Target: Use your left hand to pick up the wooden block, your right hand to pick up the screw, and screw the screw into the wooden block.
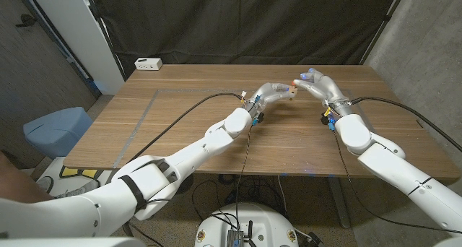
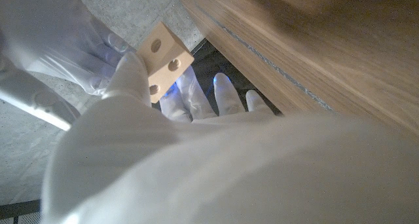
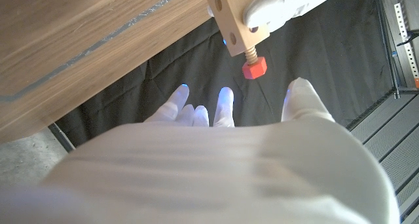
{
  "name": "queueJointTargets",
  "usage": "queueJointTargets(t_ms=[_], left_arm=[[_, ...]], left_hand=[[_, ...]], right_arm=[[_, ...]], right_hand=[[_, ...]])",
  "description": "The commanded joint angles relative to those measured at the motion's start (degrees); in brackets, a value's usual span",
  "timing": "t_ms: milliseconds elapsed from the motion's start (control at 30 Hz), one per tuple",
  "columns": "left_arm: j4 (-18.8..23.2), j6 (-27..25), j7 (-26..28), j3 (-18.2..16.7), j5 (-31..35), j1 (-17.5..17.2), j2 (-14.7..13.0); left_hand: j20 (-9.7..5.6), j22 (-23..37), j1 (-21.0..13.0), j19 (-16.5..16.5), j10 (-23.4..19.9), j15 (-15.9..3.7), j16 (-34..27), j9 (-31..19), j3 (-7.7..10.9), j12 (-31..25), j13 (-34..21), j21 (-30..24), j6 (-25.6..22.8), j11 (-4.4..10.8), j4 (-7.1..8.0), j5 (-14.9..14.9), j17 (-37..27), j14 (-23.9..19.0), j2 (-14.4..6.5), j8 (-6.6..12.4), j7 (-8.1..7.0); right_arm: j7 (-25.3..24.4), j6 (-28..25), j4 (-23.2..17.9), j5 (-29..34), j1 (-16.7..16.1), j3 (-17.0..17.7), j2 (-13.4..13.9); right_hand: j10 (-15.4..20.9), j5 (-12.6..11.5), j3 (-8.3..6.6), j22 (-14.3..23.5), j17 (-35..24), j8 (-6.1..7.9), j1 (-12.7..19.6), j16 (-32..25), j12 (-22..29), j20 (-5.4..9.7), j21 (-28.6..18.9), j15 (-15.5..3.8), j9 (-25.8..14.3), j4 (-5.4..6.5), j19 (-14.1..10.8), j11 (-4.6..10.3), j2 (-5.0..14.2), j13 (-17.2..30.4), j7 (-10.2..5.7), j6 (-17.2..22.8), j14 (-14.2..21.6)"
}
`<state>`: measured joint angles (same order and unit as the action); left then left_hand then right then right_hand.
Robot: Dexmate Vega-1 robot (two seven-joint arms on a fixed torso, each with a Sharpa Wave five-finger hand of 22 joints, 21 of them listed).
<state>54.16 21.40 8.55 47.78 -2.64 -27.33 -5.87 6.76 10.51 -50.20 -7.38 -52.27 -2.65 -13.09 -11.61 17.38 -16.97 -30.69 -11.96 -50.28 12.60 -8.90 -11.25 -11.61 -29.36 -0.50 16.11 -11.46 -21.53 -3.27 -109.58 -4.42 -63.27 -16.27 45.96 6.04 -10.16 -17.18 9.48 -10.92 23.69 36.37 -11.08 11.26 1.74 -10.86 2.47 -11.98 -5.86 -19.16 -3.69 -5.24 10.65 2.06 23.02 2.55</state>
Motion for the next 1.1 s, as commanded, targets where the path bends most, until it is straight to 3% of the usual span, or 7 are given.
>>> queueJointTargets(t_ms=[33,767,1100], left_arm=[[-0.66,1.29,0.38,0.32,0.85,0.38,0.02],[3.51,-0.63,1.39,0.37,2.31,-1.10,-1.60],[3.72,-0.67,1.05,0.45,2.47,-1.10,-1.82]], left_hand=[[-0.01,0.20,-2.70,-0.38,-0.38,-5.77,0.21,-0.21,0.14,-0.16,-0.26,-0.12,-3.17,-0.06,0.12,-0.19,-0.07,-0.43,-2.94,0.37,1.60],[0.03,0.20,-2.80,-0.38,-0.44,-5.82,0.18,-0.22,0.11,-0.10,-0.34,-0.11,-3.22,-0.07,0.15,-0.20,-0.12,-0.52,-3.01,0.33,1.43],[0.01,0.20,-2.91,-0.39,-0.43,-5.86,0.23,-0.23,0.10,-0.05,-0.37,-0.11,-3.22,-0.05,0.11,-0.20,-0.10,-0.47,-2.99,0.29,1.48]], right_arm=[[2.72,-2.27,-2.82,0.00,-0.21,1.84,3.90],[12.61,-5.56,-7.49,-1.67,-0.54,5.98,13.78],[16.11,-7.64,-8.95,-2.39,0.66,7.04,16.94]], right_hand=[[0.63,-0.42,-0.42,0.08,-0.02,-0.21,0.73,-0.37,0.20,-0.05,-0.14,-0.18,0.05,-0.62,-0.24,0.04,0.70,0.19,0.09,0.14,0.57],[-0.35,-0.63,-1.34,0.06,0.14,-1.45,2.83,0.08,-0.23,-0.48,0.14,-0.93,0.21,-2.09,-0.04,1.16,1.19,0.20,-1.47,-0.71,-0.27],[-1.93,-0.86,-2.12,0.06,0.21,-2.31,4.44,0.33,-0.62,-1.64,0.36,-1.29,0.25,-2.95,0.58,2.70,1.60,0.21,-2.82,-1.35,-1.24]])
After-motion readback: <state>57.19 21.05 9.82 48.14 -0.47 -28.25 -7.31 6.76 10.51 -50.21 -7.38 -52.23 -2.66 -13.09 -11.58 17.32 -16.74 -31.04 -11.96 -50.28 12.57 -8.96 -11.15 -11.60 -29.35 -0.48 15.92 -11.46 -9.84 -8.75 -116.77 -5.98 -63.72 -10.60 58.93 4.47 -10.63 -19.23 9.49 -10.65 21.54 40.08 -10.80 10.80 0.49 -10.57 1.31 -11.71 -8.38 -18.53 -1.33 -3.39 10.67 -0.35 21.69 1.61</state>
